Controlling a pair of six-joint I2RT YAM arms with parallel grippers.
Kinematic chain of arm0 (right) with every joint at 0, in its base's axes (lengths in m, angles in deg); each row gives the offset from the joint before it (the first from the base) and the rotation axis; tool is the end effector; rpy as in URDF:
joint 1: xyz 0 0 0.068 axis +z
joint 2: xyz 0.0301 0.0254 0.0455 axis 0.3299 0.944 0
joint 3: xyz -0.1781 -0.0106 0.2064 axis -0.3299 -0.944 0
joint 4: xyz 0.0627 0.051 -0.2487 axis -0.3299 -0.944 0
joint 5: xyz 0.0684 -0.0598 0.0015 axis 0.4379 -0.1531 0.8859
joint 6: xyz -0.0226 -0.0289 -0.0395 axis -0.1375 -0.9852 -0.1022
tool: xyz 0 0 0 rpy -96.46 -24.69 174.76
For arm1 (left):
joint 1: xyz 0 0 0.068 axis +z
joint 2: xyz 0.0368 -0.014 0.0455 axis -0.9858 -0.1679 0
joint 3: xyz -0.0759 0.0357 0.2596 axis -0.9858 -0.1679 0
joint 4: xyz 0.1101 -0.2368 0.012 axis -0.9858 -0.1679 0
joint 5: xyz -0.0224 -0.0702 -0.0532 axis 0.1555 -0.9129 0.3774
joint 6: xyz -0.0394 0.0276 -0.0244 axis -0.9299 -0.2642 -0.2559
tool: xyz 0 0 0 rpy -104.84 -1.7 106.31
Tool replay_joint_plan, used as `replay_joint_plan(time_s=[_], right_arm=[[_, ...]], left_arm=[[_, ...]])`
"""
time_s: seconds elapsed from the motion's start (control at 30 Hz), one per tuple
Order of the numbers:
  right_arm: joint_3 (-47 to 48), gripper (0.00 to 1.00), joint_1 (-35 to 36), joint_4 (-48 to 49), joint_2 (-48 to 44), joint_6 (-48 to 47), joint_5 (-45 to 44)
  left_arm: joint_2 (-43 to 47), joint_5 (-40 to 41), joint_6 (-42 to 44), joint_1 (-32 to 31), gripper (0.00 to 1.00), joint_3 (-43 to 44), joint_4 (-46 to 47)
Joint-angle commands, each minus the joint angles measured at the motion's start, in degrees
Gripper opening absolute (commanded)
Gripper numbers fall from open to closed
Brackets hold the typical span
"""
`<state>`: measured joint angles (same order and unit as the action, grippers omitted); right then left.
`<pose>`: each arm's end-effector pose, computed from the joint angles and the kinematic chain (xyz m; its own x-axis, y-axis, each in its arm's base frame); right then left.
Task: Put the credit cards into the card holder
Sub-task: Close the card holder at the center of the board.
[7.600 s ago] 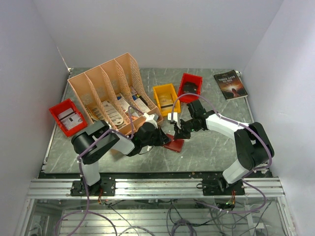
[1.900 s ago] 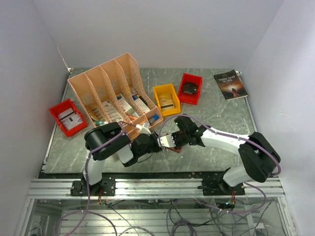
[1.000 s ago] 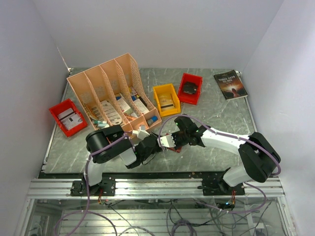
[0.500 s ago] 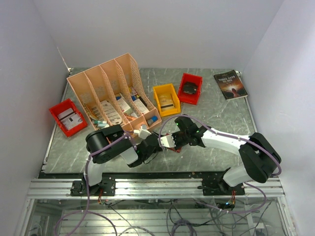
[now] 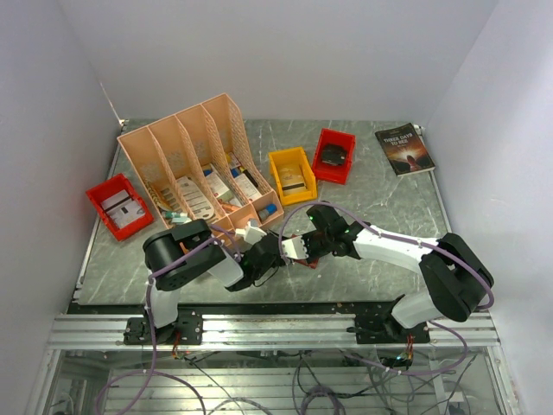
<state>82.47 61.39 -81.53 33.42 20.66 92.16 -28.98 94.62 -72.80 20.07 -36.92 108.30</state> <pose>0.1910 0.1852 0.1514 0.4345 -0.8074 -0.3991 -0.8815 -0.2904 -0.3724 0.1669 -0.2669 0.0927 -0.6208 -0.7833 -0.0317 -0.2971 0.2725 -0.9152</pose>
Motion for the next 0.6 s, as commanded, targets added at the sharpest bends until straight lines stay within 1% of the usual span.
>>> replay_joint_plan(time_s=[0.0, 0.13, 0.27, 0.43, 0.57], right_arm=[[-5.7, 0.0, 0.8, -12.6, 5.5, 2.4, 0.6], [-5.5, 0.0, 0.8, -12.6, 5.8, 2.3, 0.8], [-5.4, 0.0, 0.8, -12.5, 5.7, 2.5, 0.8], [-5.3, 0.0, 0.8, -12.3, 5.7, 3.0, 0.9], [-5.0, 0.01, 0.7, -11.7, 5.2, 4.0, 0.9]], left_arm=[[-3.0, -2.1, -5.0, -0.9, 0.27, 1.3, -5.9], [-3.5, -1.4, -7.3, -1.5, 0.24, 1.4, -6.5], [-3.8, -1.7, -8.4, -2.0, 0.18, 1.4, -6.3], [-4.1, -2.0, -8.8, -2.5, 0.07, 0.5, -5.2], [-4.5, -2.4, -8.5, -2.7, 0.07, 0.4, -5.3]])
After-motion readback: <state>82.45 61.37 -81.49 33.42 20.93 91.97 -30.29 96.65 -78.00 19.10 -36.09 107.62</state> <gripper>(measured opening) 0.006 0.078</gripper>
